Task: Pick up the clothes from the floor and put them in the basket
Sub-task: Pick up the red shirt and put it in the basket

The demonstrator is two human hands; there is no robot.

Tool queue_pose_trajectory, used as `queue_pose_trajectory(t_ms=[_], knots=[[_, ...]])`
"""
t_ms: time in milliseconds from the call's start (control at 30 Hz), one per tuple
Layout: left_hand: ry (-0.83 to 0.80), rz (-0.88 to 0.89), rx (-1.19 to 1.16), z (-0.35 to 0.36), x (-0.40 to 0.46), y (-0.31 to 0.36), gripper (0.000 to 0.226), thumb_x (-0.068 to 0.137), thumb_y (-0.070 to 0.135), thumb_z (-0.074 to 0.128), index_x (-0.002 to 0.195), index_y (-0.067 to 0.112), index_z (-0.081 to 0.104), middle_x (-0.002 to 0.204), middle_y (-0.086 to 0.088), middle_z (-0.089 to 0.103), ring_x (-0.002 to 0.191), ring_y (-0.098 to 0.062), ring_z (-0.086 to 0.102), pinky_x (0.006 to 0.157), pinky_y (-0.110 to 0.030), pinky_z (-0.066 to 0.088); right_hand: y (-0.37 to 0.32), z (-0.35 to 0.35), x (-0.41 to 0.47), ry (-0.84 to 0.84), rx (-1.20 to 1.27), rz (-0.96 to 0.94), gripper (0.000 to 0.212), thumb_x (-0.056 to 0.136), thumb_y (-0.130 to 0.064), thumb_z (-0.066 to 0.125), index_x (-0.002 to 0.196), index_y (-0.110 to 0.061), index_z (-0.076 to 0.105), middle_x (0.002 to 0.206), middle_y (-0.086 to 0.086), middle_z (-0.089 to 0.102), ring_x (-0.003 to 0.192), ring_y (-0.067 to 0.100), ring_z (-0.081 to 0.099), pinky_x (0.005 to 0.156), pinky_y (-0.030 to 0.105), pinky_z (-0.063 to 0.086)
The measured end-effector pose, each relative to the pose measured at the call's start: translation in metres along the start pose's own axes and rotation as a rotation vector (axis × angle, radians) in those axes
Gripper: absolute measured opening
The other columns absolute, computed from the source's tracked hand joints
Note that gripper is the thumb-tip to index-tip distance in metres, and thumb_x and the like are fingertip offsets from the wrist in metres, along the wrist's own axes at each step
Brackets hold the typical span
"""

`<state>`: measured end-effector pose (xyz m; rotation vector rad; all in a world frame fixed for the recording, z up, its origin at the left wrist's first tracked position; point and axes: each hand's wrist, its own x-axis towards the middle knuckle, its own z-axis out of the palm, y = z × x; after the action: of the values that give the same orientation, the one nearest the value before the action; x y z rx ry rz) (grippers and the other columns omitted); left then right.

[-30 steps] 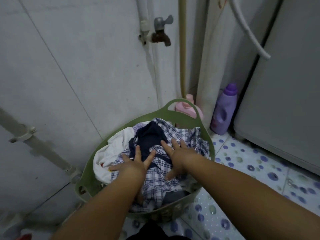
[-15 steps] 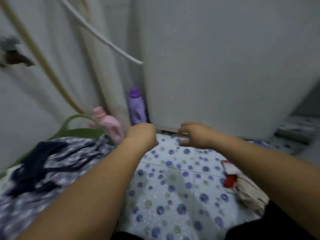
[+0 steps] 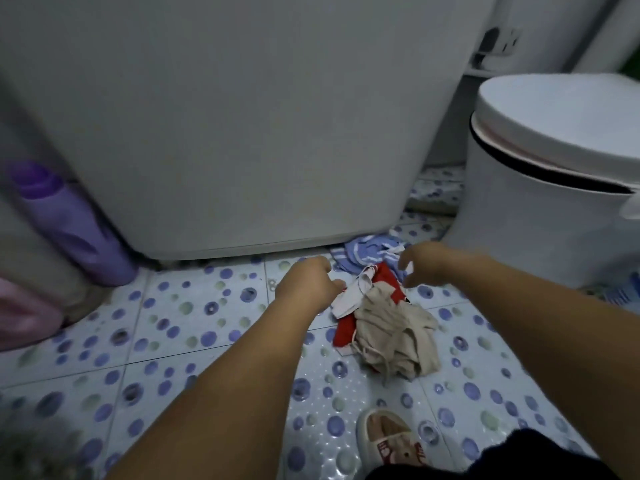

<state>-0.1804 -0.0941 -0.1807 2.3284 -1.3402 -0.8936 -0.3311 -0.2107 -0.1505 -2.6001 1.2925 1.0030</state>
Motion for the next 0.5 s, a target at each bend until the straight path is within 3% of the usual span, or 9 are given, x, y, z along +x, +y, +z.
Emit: queue_pose_trajectory(t_ms=[100,200,267,333,400,500], knots=[[-0.021,-0.008,-0.077,0.021,0.03,0.004,0.044,0.091,0.033,0.056,0.132,0.018,0.051,0.131,-0.007,0.056,0.116,-0.026,0.055,0.089,-0.029,0.045,-0.009,0.022,0.033,-0.049,-0.061,-0.06,0.043,0.096,-0.023,0.05,0.137,-0.015,0.046,0.142,0.006,0.047,0.129,0.024,0.046,0.101,0.031,0.04],[-0.075,0.009,-0.104,0.044,0.058,0.003,0.042,0.09,0.031,0.058,0.13,0.018,0.054,0.13,-0.007,0.058,0.116,-0.026,0.057,0.089,-0.028,0.045,-0.019,0.051,0.071,-0.163,-0.084,-0.061,0.046,0.093,-0.014,0.052,0.138,-0.018,0.045,0.142,0.005,0.046,0.129,0.028,0.045,0.107,0.042,0.037],[-0.105,0.016,-0.125,0.061,0.072,0.0,0.04,0.089,0.03,0.06,0.127,0.018,0.057,0.129,-0.006,0.06,0.115,-0.024,0.057,0.093,-0.028,0.045,-0.023,0.069,0.091,-0.205,-0.157,-0.091,0.058,0.09,-0.021,0.058,0.143,-0.022,0.036,0.147,0.007,0.038,0.134,0.03,0.039,0.11,0.053,0.031],[-0.138,0.008,-0.133,0.072,0.079,-0.005,0.04,0.088,0.029,0.061,0.126,0.018,0.058,0.129,-0.006,0.06,0.115,-0.023,0.057,0.095,-0.03,0.046,-0.03,0.085,0.096,-0.265,-0.253,-0.126,0.079,0.084,-0.038,0.065,0.149,-0.029,0.021,0.156,0.007,0.019,0.144,0.033,0.018,0.112,0.065,0.015],[-0.176,-0.003,-0.103,0.081,0.085,-0.01,0.04,0.089,0.028,0.061,0.127,0.018,0.057,0.128,-0.008,0.059,0.113,-0.024,0.058,0.093,-0.031,0.046,-0.037,0.104,0.099,-0.274,-0.321,-0.122,0.074,0.09,-0.042,0.055,0.151,-0.032,0.015,0.161,0.007,0.003,0.147,0.035,-0.001,0.112,0.068,0.002],[-0.21,-0.01,-0.08,0.089,0.093,-0.018,0.04,0.09,0.026,0.059,0.129,0.016,0.055,0.128,-0.009,0.059,0.113,-0.025,0.057,0.092,-0.03,0.045,-0.046,0.131,0.109,-0.164,-0.425,-0.134,0.064,0.096,-0.038,0.042,0.151,-0.024,0.014,0.161,0.009,0.003,0.147,0.036,-0.001,0.113,0.066,0.003]])
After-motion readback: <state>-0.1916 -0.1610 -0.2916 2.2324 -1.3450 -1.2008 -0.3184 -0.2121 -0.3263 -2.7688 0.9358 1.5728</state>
